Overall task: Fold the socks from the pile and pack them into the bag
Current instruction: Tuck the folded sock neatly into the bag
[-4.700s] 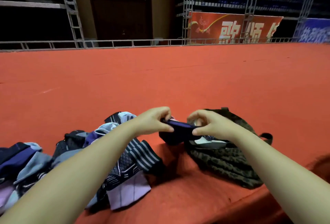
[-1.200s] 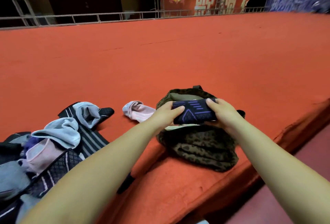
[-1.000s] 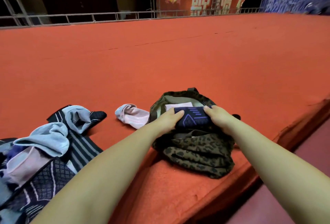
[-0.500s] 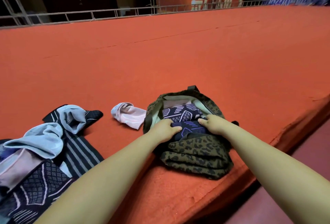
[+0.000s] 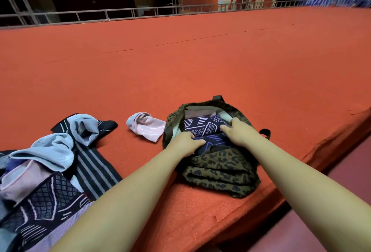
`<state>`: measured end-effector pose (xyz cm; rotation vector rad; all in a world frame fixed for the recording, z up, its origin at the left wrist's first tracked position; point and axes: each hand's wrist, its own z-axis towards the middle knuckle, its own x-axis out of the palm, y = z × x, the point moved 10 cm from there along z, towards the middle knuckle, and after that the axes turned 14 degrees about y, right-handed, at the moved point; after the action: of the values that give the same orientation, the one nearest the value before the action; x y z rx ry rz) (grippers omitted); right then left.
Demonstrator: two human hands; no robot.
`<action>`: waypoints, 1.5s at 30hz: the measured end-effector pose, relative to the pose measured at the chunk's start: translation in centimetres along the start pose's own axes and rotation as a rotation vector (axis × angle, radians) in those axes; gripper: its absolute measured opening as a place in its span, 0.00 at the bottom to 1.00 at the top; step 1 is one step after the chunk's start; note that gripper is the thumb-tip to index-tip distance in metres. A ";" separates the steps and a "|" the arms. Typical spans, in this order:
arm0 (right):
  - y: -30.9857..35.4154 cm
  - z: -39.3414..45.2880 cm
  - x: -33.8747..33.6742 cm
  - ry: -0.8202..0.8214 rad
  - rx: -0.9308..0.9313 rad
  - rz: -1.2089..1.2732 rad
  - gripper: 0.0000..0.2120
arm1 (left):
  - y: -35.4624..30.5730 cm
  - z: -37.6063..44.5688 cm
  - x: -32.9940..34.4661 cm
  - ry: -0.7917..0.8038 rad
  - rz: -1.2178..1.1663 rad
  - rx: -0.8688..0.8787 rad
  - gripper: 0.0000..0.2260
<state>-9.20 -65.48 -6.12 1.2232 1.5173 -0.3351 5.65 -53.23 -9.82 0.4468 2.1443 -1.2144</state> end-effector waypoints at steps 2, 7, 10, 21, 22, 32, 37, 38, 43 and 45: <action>0.4 -1.0 -1.4 -0.106 -0.031 0.008 0.25 | -0.2 -0.6 -0.6 -0.008 -0.015 0.009 0.16; 4.8 -4.6 -2.2 -0.173 -0.283 0.201 0.18 | 0.2 -4.5 -4.6 -0.103 -0.144 0.075 0.09; 9.1 -6.1 0.5 -0.060 -0.380 0.255 0.09 | 2.9 -7.6 -5.9 -0.059 -0.271 0.070 0.06; 20.8 -7.9 17.3 0.538 -0.413 0.238 0.08 | 15.7 -18.9 -11.9 -0.043 -0.287 -0.102 0.06; 21.0 -8.1 18.8 0.608 -0.357 0.300 0.08 | 16.1 -19.8 -12.2 -0.045 -0.279 -0.105 0.06; 24.5 -10.7 20.9 0.590 -0.340 0.606 0.05 | 17.5 -24.8 -11.6 -0.097 -0.411 0.011 0.04; 25.9 -12.5 17.0 0.500 -0.438 1.069 0.08 | 13.7 -26.1 -12.2 -0.227 -0.379 0.291 0.11; 25.9 -12.8 16.3 0.485 -0.438 1.110 0.08 | 12.8 -26.3 -12.2 -0.241 -0.347 0.332 0.14; 25.4 -14.0 13.0 0.380 -0.472 1.299 0.03 | 8.8 -27.2 -11.9 -0.304 -0.202 0.515 0.25; 25.5 -14.7 12.5 0.410 -0.486 1.369 0.04 | 7.6 -27.8 -12.3 -0.395 -0.184 0.563 0.22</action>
<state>5.19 -37.25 -1.68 1.6560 0.6800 1.1597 9.30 -25.38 3.98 0.2134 1.5184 -1.8449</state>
